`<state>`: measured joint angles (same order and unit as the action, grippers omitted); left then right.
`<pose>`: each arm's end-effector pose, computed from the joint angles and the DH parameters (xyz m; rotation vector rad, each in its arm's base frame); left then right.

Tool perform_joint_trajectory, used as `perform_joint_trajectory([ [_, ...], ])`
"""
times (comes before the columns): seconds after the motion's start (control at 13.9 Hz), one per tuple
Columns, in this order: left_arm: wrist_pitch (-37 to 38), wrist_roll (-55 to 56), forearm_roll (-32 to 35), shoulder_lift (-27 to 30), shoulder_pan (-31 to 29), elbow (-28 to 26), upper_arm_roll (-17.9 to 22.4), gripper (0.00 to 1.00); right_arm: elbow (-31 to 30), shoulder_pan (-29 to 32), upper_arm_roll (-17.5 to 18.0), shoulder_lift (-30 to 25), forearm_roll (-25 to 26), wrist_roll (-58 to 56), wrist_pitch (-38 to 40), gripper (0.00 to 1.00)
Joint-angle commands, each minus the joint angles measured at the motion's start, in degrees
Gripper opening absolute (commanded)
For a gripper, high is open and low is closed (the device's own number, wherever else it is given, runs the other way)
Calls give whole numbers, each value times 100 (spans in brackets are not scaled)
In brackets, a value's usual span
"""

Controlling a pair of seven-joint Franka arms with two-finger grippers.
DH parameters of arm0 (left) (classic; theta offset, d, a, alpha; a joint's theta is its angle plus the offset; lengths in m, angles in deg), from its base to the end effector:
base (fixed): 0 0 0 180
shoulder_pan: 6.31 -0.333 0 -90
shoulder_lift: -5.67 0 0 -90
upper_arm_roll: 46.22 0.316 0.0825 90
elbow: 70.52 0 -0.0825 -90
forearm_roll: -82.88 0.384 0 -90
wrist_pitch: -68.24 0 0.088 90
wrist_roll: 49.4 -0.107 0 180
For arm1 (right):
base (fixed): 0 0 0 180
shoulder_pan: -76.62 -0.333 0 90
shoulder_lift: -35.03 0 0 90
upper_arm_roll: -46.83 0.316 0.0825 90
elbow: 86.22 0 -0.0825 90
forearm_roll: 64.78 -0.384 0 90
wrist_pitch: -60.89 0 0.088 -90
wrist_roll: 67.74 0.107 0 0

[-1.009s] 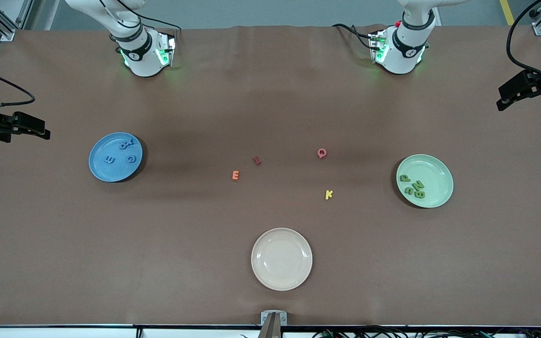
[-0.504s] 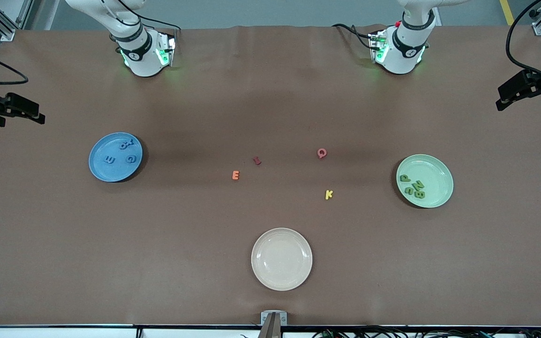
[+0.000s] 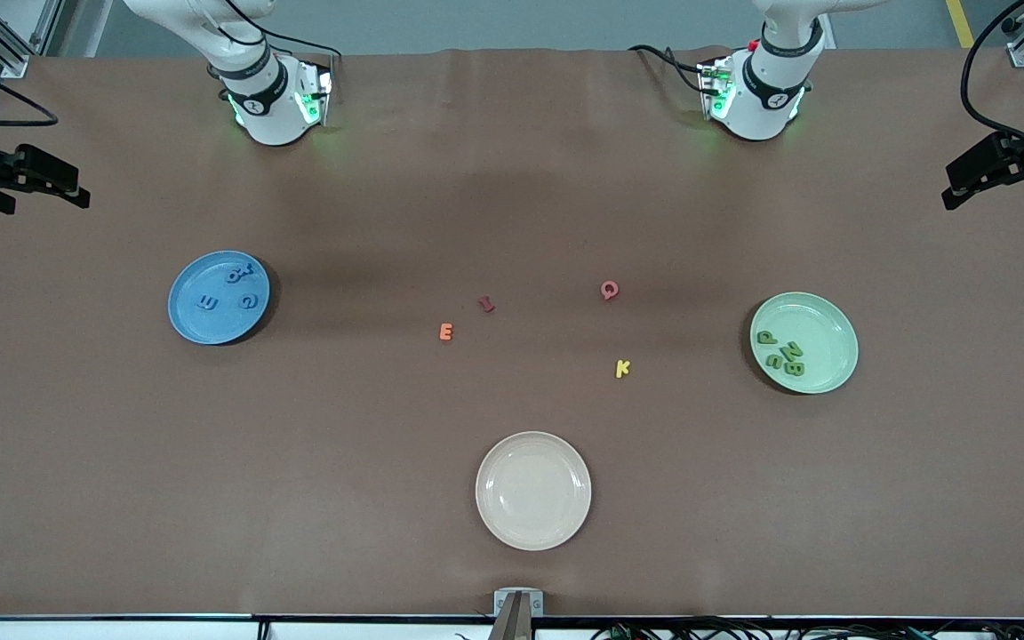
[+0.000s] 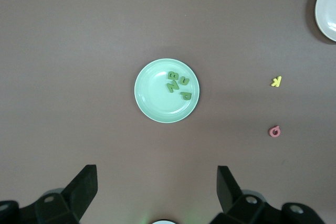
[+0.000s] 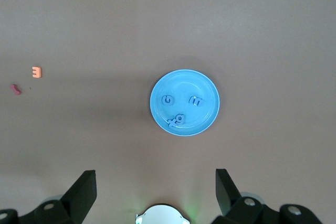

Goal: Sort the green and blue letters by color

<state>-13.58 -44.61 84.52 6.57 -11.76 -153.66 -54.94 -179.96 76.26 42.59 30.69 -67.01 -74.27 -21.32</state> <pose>0.5334 -0.0279 0.6762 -3.1100 -0.0475 0.0083 0.5145 -0.0318 0.6237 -3.0794 -0.0765 0.1868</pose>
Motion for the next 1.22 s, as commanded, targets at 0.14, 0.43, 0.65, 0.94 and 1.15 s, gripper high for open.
perform_joint_trajectory([
  [0.14, 148, -57, 100, 59, -26, 61, 10, 100, -415, 1, 90, -383, 21, -15, -145, 100],
  [0.43, 201, -74, 100, 42, -8, 61, -7, 100, -522, -17, 81, -454, 82, -50, -304, 100],
  [0.65, 201, -83, 100, 42, 9, 52, -60, 100, -531, 1, 63, -454, 82, -33, -278, 100],
  [0.94, 192, -83, 91, 6, 36, 61, -69, 100, -531, 79, 46, -480, -31, 55, -208, 100],
  [1.15, 192, -83, 91, 6, 36, 61, -69, 100, -540, 141, 28, -533, -146, 64, -103, 100],
])
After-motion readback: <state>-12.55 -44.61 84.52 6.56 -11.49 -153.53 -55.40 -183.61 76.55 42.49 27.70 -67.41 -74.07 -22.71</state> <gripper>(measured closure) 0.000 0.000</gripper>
